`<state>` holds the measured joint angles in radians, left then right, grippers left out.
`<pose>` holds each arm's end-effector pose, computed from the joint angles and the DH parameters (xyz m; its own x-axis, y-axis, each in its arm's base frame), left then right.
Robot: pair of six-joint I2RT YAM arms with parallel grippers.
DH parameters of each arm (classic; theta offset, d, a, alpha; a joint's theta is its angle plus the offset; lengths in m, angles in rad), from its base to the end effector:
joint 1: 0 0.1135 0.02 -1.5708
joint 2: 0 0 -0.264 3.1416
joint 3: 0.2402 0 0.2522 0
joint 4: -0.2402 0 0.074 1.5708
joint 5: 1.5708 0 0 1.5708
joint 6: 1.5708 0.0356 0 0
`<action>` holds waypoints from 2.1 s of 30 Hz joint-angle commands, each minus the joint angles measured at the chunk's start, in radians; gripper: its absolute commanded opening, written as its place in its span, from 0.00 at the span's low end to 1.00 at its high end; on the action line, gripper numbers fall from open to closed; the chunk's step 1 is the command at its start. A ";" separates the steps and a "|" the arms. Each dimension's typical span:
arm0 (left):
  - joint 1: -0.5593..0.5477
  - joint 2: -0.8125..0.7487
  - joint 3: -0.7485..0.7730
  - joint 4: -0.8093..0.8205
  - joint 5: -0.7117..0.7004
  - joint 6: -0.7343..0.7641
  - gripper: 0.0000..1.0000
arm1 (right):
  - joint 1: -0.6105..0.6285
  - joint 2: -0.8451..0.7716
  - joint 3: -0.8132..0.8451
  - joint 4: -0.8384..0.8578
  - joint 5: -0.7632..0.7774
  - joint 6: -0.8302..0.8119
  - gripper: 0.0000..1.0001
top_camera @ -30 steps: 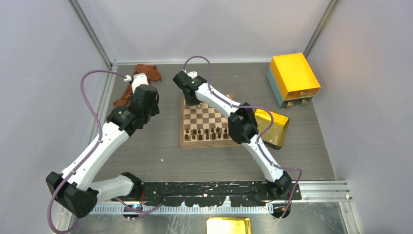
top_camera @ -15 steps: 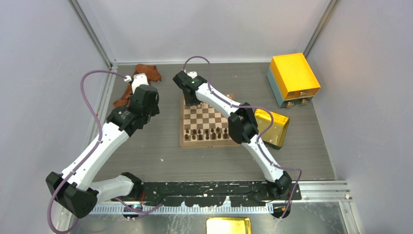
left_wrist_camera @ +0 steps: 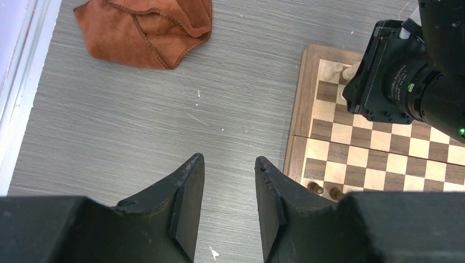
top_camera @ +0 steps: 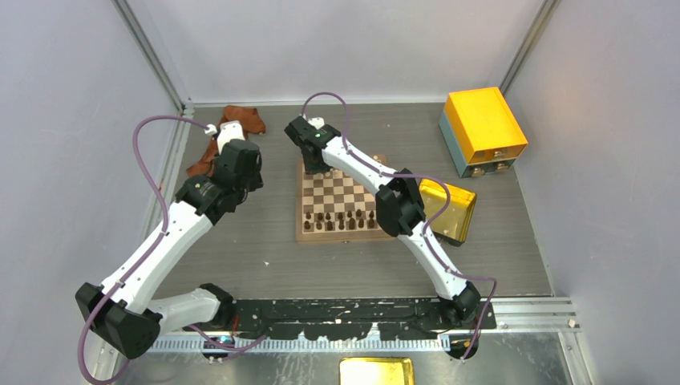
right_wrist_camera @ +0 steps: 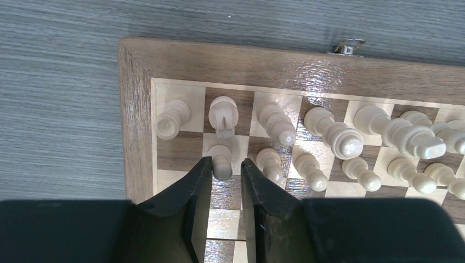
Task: Set up the chess pieces on the board
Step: Place the chess piece on the chessboard.
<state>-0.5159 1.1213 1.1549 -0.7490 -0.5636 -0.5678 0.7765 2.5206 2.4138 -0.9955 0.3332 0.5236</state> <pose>0.2065 -0.0953 0.3512 -0.5167 -0.2296 -0.8248 -0.2510 0.9617 -0.1105 0.3886 0.3654 0.2046 -0.8297 -0.1527 -0.5370 -0.1640 0.9861 -0.0270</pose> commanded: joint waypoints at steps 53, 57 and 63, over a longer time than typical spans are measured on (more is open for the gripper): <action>-0.001 -0.074 0.003 0.031 -0.017 -0.018 0.40 | 0.049 -0.187 -0.072 0.024 0.065 -0.044 0.34; -0.001 -0.081 0.021 0.018 -0.025 -0.023 0.40 | 0.057 -0.246 -0.107 0.019 0.087 -0.038 0.33; -0.001 -0.058 0.065 0.032 -0.019 -0.018 0.40 | 0.054 -0.421 -0.248 0.012 0.147 -0.001 0.33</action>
<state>-0.5159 1.0637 1.1549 -0.7536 -0.5648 -0.5766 0.8333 2.2818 2.2353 -0.9939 0.4019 0.4992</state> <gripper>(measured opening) 0.402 0.334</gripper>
